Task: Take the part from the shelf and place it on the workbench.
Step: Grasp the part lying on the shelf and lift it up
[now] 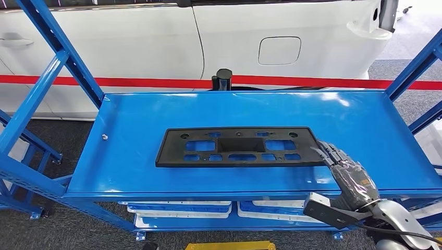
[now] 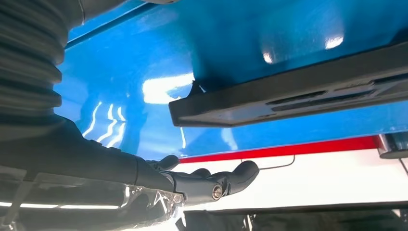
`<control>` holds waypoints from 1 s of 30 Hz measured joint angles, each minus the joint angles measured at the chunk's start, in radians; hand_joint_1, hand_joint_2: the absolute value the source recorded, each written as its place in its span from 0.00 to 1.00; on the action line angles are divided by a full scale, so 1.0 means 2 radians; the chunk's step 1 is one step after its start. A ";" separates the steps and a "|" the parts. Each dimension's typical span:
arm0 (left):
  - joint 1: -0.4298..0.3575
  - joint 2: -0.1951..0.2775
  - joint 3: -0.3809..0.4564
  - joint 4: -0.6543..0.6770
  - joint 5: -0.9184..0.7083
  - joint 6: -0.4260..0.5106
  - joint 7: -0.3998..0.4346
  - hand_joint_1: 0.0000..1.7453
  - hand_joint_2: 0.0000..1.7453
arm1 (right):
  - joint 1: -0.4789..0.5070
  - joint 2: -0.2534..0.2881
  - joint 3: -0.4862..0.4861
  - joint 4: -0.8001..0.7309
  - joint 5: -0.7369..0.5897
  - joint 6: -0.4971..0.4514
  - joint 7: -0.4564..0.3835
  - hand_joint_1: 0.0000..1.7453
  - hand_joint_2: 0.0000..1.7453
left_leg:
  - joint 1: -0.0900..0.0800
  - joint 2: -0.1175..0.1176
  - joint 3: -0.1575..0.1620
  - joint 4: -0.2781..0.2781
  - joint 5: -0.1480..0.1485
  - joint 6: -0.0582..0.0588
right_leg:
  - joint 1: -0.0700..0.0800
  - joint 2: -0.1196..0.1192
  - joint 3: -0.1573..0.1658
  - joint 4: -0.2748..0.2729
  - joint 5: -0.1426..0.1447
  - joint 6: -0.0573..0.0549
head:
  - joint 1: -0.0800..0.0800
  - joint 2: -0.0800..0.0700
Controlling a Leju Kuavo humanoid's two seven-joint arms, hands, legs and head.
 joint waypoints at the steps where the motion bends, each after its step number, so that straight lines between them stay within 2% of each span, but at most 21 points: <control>1: 0.000 0.000 -0.002 0.000 -0.001 0.000 0.000 0.00 0.00 | 0.000 0.002 -0.001 0.000 0.001 0.000 0.000 0.00 1.00 | 0.000 0.000 0.000 0.000 0.000 0.000 | 0.000 0.000 0.000 0.000 0.000 0.000 | 0.000 0.000; 8: 0.000 0.001 -0.009 0.000 -0.002 -0.001 0.000 0.00 0.00 | 0.001 0.012 -0.004 0.002 0.001 0.000 0.000 0.00 1.00 | 0.000 0.000 0.000 0.000 0.000 0.000 | 0.000 0.000 0.000 0.000 0.000 0.000 | 0.000 0.000; 23: 0.000 0.003 -0.019 0.000 -0.006 -0.004 -0.002 0.00 0.00 | 0.002 0.015 -0.012 0.027 -0.021 0.000 -0.006 0.00 1.00 | 0.000 0.000 0.000 0.000 0.000 0.000 | 0.000 0.000 0.000 0.000 0.000 0.000 | 0.000 0.000; 30: -0.002 0.003 -0.026 0.000 -0.011 -0.006 -0.002 0.00 0.00 | -0.018 0.029 -0.003 0.049 -0.016 -0.001 -0.006 0.00 1.00 | 0.000 0.000 0.000 0.000 0.000 0.000 | 0.000 0.000 0.000 0.000 0.000 0.000 | 0.000 0.000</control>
